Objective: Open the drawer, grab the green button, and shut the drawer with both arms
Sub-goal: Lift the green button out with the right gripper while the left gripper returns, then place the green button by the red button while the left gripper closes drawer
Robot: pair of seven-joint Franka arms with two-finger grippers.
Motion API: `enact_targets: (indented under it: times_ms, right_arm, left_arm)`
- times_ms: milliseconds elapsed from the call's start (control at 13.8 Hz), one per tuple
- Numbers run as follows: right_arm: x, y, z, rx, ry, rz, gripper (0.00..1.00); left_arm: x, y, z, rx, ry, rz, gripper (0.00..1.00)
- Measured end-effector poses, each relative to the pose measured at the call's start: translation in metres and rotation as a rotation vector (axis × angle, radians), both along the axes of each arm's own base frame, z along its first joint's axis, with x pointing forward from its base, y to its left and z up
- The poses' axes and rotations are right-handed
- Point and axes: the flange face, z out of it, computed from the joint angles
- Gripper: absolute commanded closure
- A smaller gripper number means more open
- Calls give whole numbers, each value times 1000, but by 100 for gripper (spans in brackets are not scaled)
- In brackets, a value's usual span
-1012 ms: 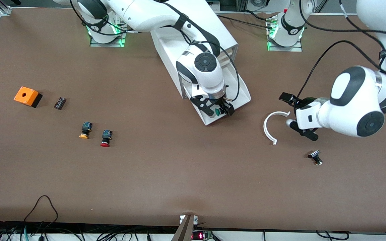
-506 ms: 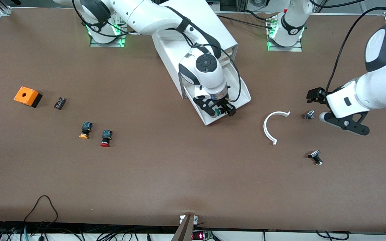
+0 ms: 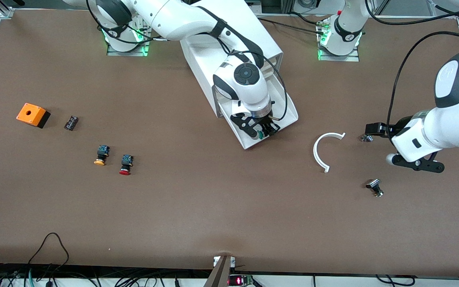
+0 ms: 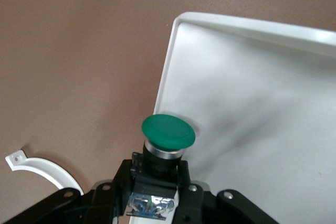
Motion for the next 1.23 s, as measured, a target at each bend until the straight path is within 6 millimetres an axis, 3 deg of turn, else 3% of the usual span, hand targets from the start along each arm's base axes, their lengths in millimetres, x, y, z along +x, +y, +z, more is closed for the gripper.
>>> enact_targets:
  times_ms: [217,434,578,723,867,1012,1229]
  right_arm:
    - [27,-20,47,-14,-9,-11,100]
    - [68,-68,91,-47,-56,102,100]
    - [99,-108,104,-87,-83,218,100]
    - [132,-157,107,-136,-87,349,100]
    - [158,-209,106,-183,-62,492,100]
    - [173,-259,99,-213,-38,628,100]
    - [184,-345,74,-237,-3,805,100]
  left_arm:
    - [10,-23,-34,42,-12,181,0]
    - [11,-60,-89,58,-48,302,0]
    - [1,-88,-126,65,-66,361,0]
    - [-16,-117,-158,83,-67,431,0]
    - [-38,-158,-182,110,-81,482,0]
    - [-63,-197,-202,150,-132,499,0]
    - [-92,-222,-235,88,-197,571,0]
